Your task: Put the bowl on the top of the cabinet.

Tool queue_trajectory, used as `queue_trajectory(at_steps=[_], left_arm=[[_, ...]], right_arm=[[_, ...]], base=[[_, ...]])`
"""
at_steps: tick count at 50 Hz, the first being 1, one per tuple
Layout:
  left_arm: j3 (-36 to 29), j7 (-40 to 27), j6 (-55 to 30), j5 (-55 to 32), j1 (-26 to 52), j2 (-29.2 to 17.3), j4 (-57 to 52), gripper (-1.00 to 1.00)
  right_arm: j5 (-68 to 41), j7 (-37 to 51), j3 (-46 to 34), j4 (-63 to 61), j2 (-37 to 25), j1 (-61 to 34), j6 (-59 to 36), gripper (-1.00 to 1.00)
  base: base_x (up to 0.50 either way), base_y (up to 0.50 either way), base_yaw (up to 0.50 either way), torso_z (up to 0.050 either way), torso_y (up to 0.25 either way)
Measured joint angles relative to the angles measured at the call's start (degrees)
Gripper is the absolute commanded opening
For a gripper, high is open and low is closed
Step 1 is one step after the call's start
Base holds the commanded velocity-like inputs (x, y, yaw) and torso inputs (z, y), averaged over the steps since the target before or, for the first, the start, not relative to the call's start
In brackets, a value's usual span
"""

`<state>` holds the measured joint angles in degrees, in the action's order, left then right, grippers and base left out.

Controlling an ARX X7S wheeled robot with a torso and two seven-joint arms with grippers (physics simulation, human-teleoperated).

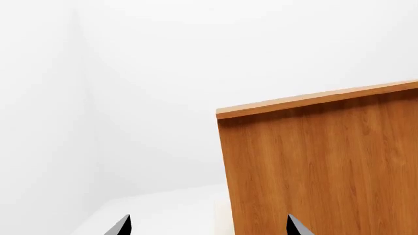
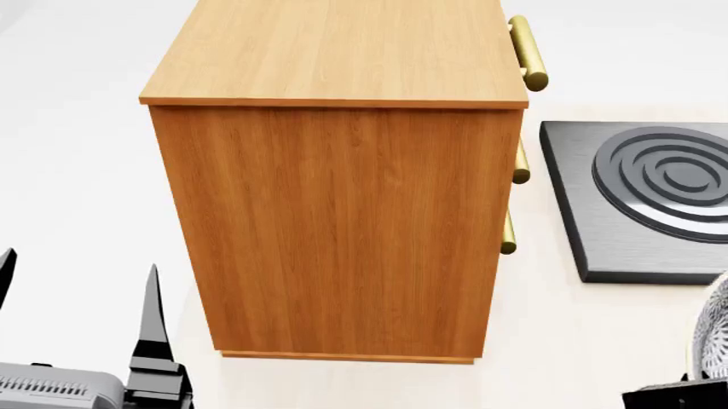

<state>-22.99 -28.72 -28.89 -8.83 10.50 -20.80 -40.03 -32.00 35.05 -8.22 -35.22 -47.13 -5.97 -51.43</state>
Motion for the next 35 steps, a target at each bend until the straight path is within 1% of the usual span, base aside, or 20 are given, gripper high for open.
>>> queue_trajectory(at_steps=[7,11,14,17,21,24,29,35], left_arm=[[-0.3,-0.1,-0.2,0.0,0.2,0.0,0.0,1.0],[-0.4,-0.1,-0.3,0.1,0.3,0.0,0.0,1.0],[-0.5,-0.2,-0.2,0.1,0.3,-0.1,0.1,1.0],[-0.6,-0.1,-0.1,0.1,0.4,-0.1,0.3,1.0],[-0.6,-0.2,0.1,0.1,0.4,-0.1,0.5,1.0],[-0.6,-0.2,0.2,0.0,0.4,-0.2,0.6,1.0],[-0.7,-0.2,0.3,0.0,0.3,-0.2,0.7,1.0],[-0.8,-0.3,0.3,0.0,0.4,-0.3,0.7,1.0]], right_arm=[[-6.6,1.0,3.7,-5.3,0.7,-7.5,-7.5,-1.0],[-13.4,2.8,7.3,-6.6,2.7,-14.2,-14.6,-1.0],[-20.8,6.3,9.7,-6.5,4.2,-20.7,-20.7,-1.0],[-30.4,12.6,10.5,-4.4,5.0,-27.3,-25.1,-1.0],[-42.4,21.0,9.7,-1.0,5.4,-35.4,-28.7,-1.0],[-49.4,26.2,8.4,1.5,5.5,-40.6,-30.4,-1.0],[-58.7,33.4,5.3,5.9,5.5,-48.5,-31.9,-1.0],[-67.5,40.5,0.3,11.5,5.3,-57.5,-32.5,-1.0]], base=[[0.0,0.0,0.0,0.0,0.001],[0.0,0.0,0.0,0.0,0.0],[0.0,0.0,0.0,0.0,0.0],[0.0,0.0,0.0,0.0,0.0],[0.0,0.0,0.0,0.0,0.0],[0.0,0.0,0.0,0.0,0.0],[0.0,0.0,0.0,0.0,0.0],[0.0,0.0,0.0,0.0,0.002]])
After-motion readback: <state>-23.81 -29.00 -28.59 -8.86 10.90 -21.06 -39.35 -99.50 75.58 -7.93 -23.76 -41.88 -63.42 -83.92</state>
